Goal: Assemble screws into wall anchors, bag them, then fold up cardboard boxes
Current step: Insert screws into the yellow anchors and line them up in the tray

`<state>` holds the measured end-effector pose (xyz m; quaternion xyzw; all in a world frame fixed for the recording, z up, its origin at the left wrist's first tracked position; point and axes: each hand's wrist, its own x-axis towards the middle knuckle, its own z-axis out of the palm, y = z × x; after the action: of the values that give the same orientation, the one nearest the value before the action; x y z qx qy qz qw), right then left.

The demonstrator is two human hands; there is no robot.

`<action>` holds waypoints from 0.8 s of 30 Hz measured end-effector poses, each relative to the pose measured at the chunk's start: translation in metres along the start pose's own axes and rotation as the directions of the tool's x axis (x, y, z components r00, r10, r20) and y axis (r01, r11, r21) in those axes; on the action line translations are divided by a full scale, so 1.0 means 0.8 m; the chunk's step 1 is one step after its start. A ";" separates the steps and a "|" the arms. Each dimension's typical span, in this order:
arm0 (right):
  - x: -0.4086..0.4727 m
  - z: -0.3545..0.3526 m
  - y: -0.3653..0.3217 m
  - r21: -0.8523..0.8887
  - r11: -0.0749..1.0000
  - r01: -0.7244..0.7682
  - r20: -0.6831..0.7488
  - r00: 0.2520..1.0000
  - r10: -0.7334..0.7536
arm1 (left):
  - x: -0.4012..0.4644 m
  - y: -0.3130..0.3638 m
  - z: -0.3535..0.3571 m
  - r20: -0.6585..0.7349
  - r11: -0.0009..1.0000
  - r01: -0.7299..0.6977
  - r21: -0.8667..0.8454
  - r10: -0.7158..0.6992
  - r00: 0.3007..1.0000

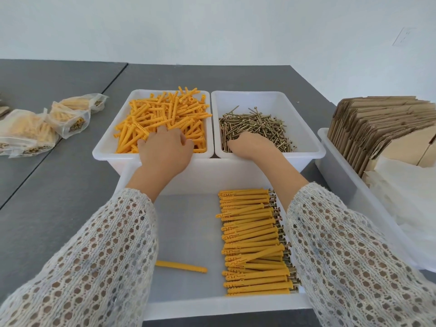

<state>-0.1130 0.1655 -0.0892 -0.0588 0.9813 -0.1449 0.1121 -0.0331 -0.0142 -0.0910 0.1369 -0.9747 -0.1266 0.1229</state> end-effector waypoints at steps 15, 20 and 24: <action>0.001 -0.002 0.000 0.075 0.994 0.073 0.029 0.997 -0.075 | -0.004 0.005 0.000 -0.128 0.970 -0.158 -0.182 0.136 0.982; -0.002 0.003 0.004 0.106 0.989 0.103 -0.126 0.988 -0.090 | -0.003 0.006 0.001 -0.130 0.968 -0.183 -0.170 0.162 0.978; -0.004 0.003 0.005 0.121 0.986 0.116 -0.188 0.978 -0.092 | -0.006 0.008 0.004 -0.159 0.970 -0.199 -0.140 0.176 0.971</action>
<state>-0.1100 0.1691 -0.0923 -0.0891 0.9714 -0.2195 0.0180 -0.0311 -0.0059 -0.0929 0.0427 -0.9589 -0.1796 0.2153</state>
